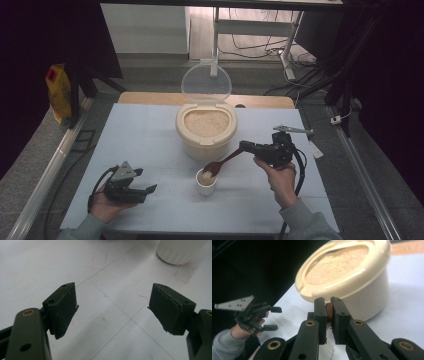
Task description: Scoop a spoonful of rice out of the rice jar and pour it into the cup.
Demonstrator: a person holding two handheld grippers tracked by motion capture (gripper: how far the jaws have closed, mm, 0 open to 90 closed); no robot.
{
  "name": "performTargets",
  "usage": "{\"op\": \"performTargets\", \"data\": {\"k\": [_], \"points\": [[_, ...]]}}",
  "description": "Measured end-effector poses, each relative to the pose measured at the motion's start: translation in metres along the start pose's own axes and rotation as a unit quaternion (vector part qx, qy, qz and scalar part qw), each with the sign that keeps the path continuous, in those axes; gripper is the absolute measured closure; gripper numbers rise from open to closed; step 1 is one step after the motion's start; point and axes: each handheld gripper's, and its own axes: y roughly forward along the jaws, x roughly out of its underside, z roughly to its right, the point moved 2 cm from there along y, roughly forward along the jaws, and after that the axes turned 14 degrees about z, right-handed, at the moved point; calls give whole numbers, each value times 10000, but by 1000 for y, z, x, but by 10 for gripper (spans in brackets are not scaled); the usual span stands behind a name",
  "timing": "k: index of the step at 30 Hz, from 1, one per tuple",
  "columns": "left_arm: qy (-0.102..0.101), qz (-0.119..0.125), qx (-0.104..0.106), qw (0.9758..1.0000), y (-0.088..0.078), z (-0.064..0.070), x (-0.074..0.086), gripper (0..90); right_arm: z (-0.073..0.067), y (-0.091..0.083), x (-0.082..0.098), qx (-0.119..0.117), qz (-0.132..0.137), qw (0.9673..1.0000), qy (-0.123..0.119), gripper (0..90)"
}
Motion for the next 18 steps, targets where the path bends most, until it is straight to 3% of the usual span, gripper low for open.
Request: {"op": "performTargets", "data": {"k": [5,7,15,18], "points": [[-7,4,0,10000,0,0,0,219,-17,-2,-3,-165,75,9961,-867,830],[-10,5,0,10000,0,0,0,218,-22,-3,-4,-216,70,9943,-1042,830],[-19,9,0,10000,0,-1,0,218,-15,-20,-14,-460,320,9959,-705,830],[-9,2,2,10000,0,0,0,218,-9,-32,-20,-419,398,9964,-620,830]]}}
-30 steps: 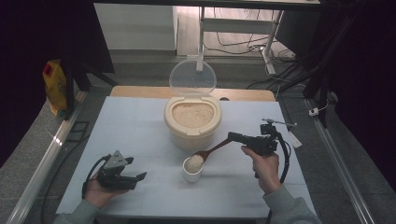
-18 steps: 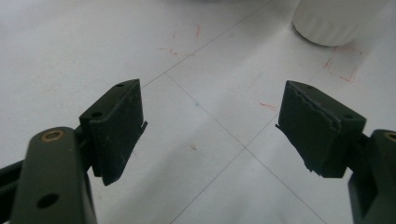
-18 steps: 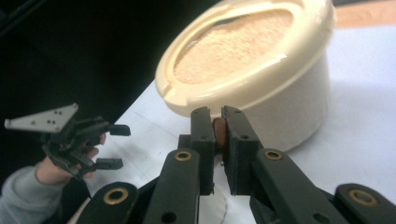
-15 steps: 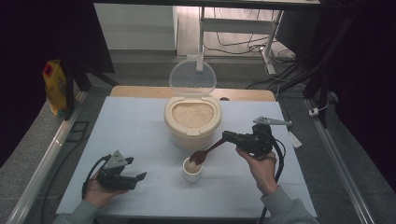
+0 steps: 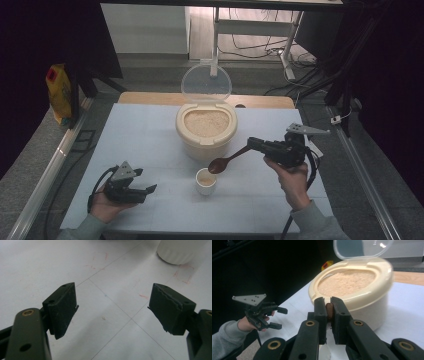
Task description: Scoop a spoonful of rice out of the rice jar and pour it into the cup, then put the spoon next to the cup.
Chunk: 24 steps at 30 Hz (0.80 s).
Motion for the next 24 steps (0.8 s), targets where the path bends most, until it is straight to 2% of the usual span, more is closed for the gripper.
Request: {"op": "performTargets", "data": {"k": [2,5,11,18,24], "points": [[1,-9,-3,10000,0,0,0,218,3,-8,-4,56,-11,10000,-32,830],[-8,1,-6,10000,1,0,0,217,10,-17,-7,77,-112,9998,116,830],[-1,-38,7,10000,3,0,0,217,17,-25,-3,106,-398,9990,165,830],[-3,-35,6,10000,3,0,0,216,19,-24,12,24,-829,9961,288,830],[8,-37,8,10000,3,0,0,216,17,-13,27,-130,-1129,9926,437,830]]}}
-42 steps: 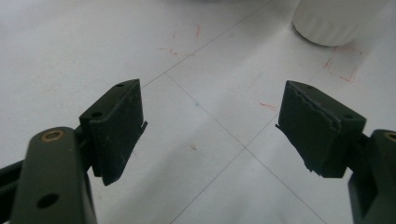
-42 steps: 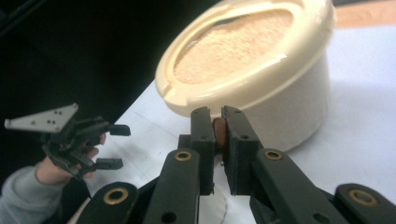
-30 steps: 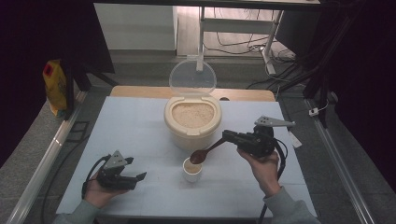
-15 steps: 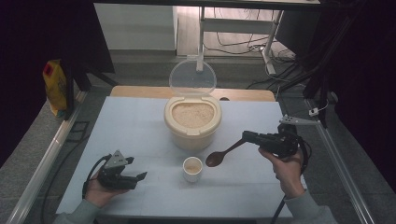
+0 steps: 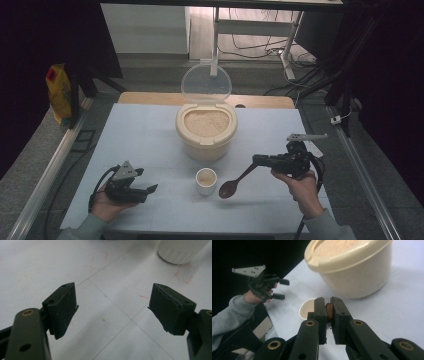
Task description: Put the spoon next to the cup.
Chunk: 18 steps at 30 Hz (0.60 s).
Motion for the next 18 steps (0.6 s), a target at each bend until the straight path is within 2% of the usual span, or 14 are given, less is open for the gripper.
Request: {"op": "performTargets", "data": {"k": [5,9,14,18], "points": [[-5,-4,0,10000,0,0,0,216,0,14,11,-97,-299,9995,73,829],[-7,-10,-1,10000,0,0,0,216,0,22,17,-195,-430,9987,176,830],[6,-20,1,10000,0,0,0,216,0,35,25,-343,-667,9968,275,830],[7,-26,1,10000,0,0,1,216,0,44,30,-381,-811,9957,253,829]]}}
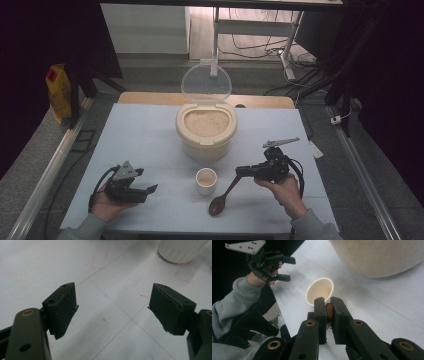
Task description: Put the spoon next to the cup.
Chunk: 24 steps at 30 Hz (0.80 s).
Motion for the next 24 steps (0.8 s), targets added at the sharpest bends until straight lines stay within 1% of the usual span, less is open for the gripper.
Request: {"op": "performTargets", "data": {"k": [2,7,12,17,19,24], "points": [[6,-9,-1,10000,0,0,0,216,1,4,1,8,-73,10000,-5,829],[9,-5,-2,10000,0,0,0,216,8,8,0,-2,-93,9999,115,822],[13,-12,-7,10000,0,0,0,216,17,15,0,321,-136,9994,23,778],[15,-13,-7,10000,0,0,0,216,30,23,3,544,-126,9984,44,744],[12,-12,-8,10000,0,0,0,216,37,26,4,578,-117,9982,107,736],[16,-14,-4,10000,1,0,0,216,49,34,7,678,-71,9976,74,708]]}}
